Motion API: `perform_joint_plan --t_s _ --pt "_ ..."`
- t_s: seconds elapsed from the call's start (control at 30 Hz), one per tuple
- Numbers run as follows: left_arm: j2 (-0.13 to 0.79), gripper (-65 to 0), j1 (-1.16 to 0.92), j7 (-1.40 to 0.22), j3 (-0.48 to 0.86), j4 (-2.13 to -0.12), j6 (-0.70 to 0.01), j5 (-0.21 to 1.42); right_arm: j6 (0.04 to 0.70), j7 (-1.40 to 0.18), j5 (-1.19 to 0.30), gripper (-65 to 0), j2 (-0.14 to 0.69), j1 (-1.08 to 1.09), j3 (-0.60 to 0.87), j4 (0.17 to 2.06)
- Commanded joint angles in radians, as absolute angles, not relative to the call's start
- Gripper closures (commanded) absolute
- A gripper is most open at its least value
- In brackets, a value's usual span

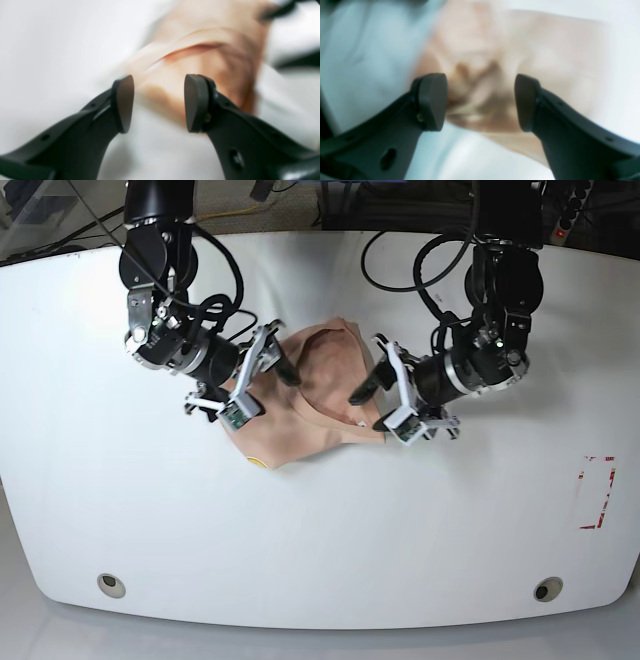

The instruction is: Fold the T-shirt properly

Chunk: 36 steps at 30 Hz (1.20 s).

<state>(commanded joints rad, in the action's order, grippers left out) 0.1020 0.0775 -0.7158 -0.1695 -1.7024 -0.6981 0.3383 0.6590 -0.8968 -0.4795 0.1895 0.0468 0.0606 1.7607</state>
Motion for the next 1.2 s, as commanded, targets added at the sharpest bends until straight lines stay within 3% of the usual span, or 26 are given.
perform_joint_plan --t_s 0.13,0.27,0.63,0.73,0.87,1.03,1.2 --pt "0.038 -29.4 0.125 -0.716 -0.242 -1.621 -0.642 0.338 0.664 -0.897 -0.492 -31.4 0.2 0.183 0.082 1.598" --pt "0.022 -29.4 0.133 -0.716 -0.259 -1.577 -0.639 0.338 0.667 -0.891 -0.492 -22.8 0.2 0.288 0.076 1.435" --pt "0.07 -29.4 0.136 -0.696 -0.259 -1.369 -0.639 0.338 0.67 -0.602 -0.28 -22.2 0.196 0.38 0.042 1.038" --pt "0.087 -29.4 0.136 -0.621 -0.262 -1.31 -0.639 0.338 0.67 -0.598 -0.282 -21.9 0.199 0.383 0.044 1.023" --pt "0.116 -29.4 0.15 -0.591 -0.257 -1.31 -0.641 0.344 0.67 -0.648 -0.283 -22.0 0.2 0.381 0.047 1.138" --pt "0.151 -29.4 0.151 -0.593 -0.251 -1.434 -0.641 0.346 0.668 -0.736 -0.274 -22.2 0.2 0.384 0.047 1.283" --pt "0.173 -29.4 0.108 -0.593 -0.237 -1.589 -0.641 0.346 0.661 -0.733 -0.272 -22.2 0.239 0.41 0.042 1.256"
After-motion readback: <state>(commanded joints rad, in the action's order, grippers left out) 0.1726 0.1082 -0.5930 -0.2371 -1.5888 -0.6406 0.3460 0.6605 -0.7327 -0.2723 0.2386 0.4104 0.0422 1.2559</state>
